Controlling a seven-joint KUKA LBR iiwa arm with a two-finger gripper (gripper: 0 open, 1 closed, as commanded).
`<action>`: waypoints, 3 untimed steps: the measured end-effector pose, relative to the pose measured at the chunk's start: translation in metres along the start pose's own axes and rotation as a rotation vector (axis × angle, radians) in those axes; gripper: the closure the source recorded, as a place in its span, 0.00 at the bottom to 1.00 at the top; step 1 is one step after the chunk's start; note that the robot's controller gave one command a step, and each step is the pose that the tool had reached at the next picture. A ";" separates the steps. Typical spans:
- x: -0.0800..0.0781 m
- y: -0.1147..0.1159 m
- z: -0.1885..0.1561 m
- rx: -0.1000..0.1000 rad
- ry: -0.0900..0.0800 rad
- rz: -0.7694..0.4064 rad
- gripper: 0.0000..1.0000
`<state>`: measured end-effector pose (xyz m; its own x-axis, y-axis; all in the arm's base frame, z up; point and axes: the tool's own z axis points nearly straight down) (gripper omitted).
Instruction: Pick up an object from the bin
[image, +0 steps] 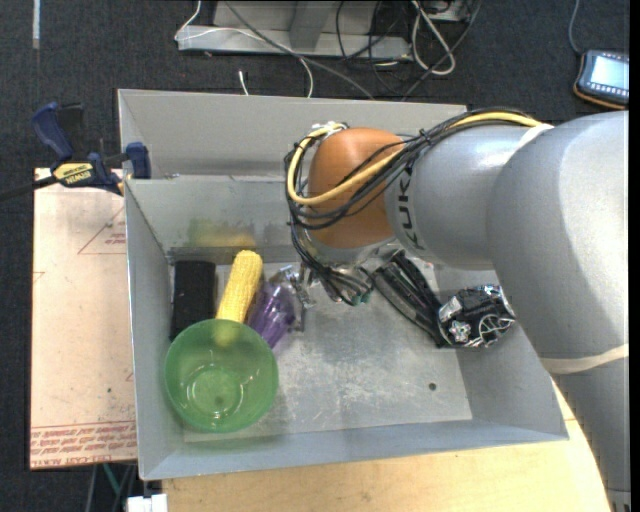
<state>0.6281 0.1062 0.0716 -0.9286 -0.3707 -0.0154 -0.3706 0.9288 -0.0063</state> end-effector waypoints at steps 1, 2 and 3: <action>0.000 0.000 0.000 0.000 0.000 0.000 1.00; 0.034 -0.037 -0.042 0.002 -0.003 -0.040 1.00; 0.010 -0.010 -0.140 -0.003 0.000 -0.034 1.00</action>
Offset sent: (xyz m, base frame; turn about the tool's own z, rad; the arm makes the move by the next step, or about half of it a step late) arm -0.0201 -0.0448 0.0395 -0.0461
